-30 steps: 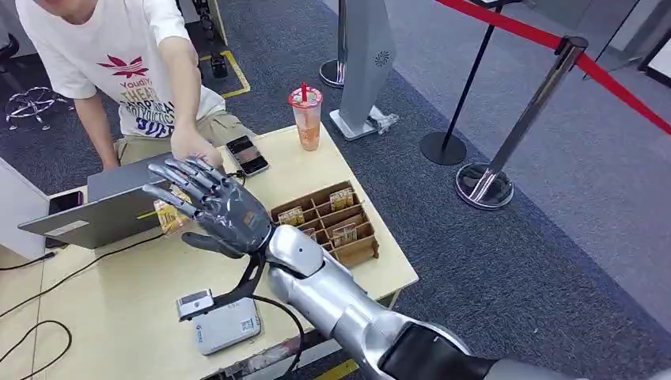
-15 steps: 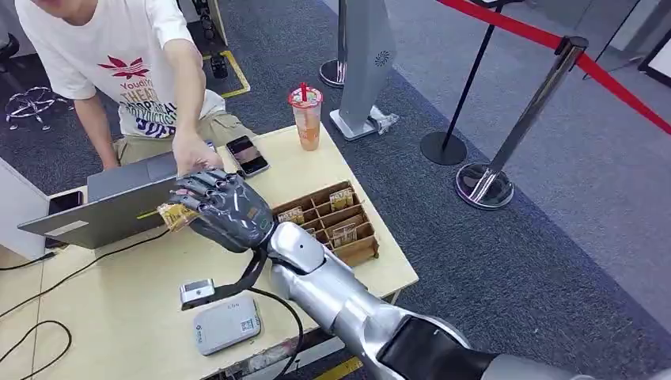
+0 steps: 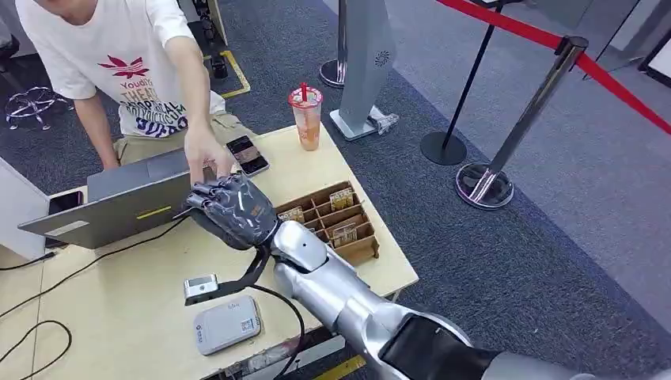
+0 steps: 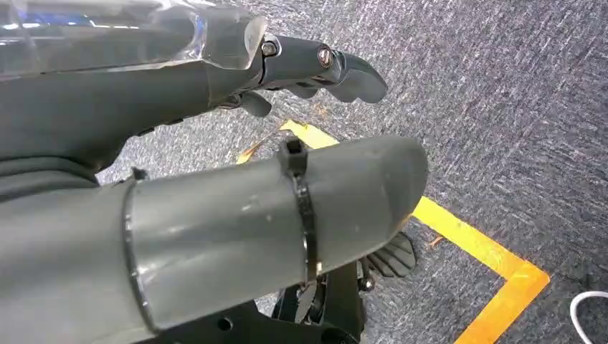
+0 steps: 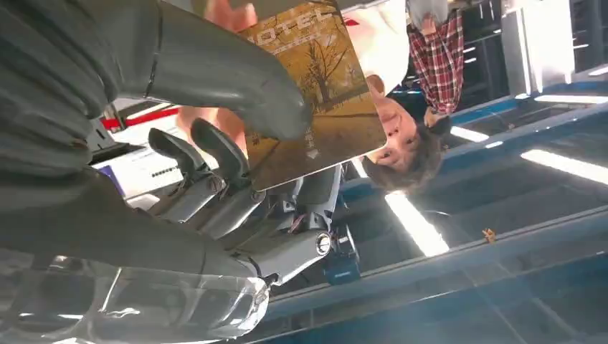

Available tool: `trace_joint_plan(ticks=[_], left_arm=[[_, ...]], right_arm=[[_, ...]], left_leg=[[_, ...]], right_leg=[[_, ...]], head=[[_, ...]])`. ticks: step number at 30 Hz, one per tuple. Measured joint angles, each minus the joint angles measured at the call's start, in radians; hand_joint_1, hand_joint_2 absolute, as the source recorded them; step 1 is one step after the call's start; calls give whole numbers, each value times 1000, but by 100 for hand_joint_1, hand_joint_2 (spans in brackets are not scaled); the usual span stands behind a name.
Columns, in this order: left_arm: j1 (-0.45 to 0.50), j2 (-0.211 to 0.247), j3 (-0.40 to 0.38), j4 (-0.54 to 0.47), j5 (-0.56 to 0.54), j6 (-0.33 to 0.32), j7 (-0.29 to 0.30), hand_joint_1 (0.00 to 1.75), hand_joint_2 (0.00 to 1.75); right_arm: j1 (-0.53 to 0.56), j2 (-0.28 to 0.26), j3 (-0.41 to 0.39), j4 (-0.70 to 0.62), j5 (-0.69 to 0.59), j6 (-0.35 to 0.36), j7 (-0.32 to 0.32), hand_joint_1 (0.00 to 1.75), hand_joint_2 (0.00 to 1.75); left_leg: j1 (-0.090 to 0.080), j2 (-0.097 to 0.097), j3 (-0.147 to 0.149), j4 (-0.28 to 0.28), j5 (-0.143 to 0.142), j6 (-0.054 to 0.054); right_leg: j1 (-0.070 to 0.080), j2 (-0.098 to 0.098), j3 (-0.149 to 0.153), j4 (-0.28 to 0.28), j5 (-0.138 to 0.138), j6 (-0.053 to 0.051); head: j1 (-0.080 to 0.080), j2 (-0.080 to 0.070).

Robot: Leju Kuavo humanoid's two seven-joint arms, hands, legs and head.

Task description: Pass the card to the sensor for recognition and then transmit it.

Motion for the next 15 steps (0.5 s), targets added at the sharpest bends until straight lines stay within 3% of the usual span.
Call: trace_joint_plan(ticks=[12, 15], left_arm=[[0, 0, 0, 0, -1, 4, 0, 0, 0], [0, 0, 0, 0, -3, 4, -1, 0, 0]], right_arm=[[0, -4, 1, 0, -18, 0, 1, 175, 175], [-2, -7, 7, 7, -113, 0, -28, 175, 175]], left_leg=[[0, 0, 0, 0, 0, 0], [0, 0, 0, 0, 0, 0]], right_leg=[[0, 0, 0, 0, 0, 0], [0, 0, 0, 0, 0, 0]], head=[[0, 0], [0, 0]])
